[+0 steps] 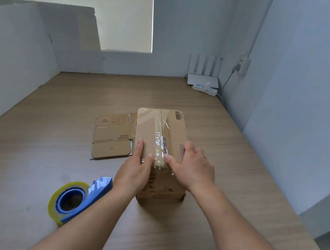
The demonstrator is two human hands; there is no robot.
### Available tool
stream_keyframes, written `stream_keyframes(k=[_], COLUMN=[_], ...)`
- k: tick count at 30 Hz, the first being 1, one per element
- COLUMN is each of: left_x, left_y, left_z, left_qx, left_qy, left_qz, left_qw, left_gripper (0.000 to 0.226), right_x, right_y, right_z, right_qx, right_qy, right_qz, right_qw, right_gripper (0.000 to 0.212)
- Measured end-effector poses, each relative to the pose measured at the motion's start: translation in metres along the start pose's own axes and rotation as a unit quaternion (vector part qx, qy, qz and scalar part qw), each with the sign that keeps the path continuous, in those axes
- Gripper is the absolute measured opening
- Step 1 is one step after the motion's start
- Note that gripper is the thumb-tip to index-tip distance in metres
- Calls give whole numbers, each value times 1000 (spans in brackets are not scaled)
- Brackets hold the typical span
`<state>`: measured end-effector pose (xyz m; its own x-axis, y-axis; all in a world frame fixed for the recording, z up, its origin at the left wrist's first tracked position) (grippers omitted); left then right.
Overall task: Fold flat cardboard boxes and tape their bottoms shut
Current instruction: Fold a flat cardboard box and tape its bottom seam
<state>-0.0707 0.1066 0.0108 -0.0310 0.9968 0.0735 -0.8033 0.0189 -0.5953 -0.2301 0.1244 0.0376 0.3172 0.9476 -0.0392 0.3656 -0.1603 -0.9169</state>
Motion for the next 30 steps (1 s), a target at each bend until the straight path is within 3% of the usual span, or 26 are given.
stream_keyframes(k=[4, 7, 9, 11, 13, 15, 20, 24, 27, 30], left_x=[-3, -8, -10, -10, -9, -9, -14, -13, -11, -4], left_y=[-3, -16, -26, -34, -37, -38, -51, -55, -52, -51], left_z=[-2, -6, -8, -6, -3, -2, -23, -33, -36, -43], left_qx=[99, 89, -19, -226, -360, -396, -333, -215, -164, -103], left_qy=[-8, 44, 80, 104, 138, 171, 177, 164, 165, 151], left_qz=[-11, -57, -92, -90, -59, -47, -123, -168, -138, -51], left_qw=[995, 993, 992, 964, 921, 901, 918, 948, 963, 982], left_gripper=[51, 53, 67, 91, 104, 101, 70, 62, 61, 57], right_x=[-1, -8, -12, -15, -17, -18, -19, -20, -23, -24], right_y=[-2, -15, -21, -20, -16, -15, -21, -26, -33, -39], right_z=[20, 34, 33, 29, 25, 27, 49, 58, 59, 55], right_qx=[-137, -139, -33, 74, 118, 121, 74, -10, -75, -60], right_qy=[-31, -81, -115, -148, -179, -211, -248, -210, -182, -202], right_qz=[29, -12, -47, -41, -22, -22, -106, -188, -232, -225], right_qw=[990, 987, 992, 985, 976, 970, 960, 959, 953, 951], right_gripper=[31, 32, 68, 92, 84, 73, 68, 61, 52, 43])
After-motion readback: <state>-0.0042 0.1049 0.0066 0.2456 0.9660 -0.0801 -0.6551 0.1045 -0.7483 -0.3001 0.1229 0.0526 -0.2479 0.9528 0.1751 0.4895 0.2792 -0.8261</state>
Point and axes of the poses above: each hand's wrist, its own x-axis away from the middle knuckle, its own y-axis out of the palm, z = x × y, the point moved 2 cm from there along -x, towards the middle knuckle, and after that the axes turned 3 degrees about z, right-handed, at the moved point
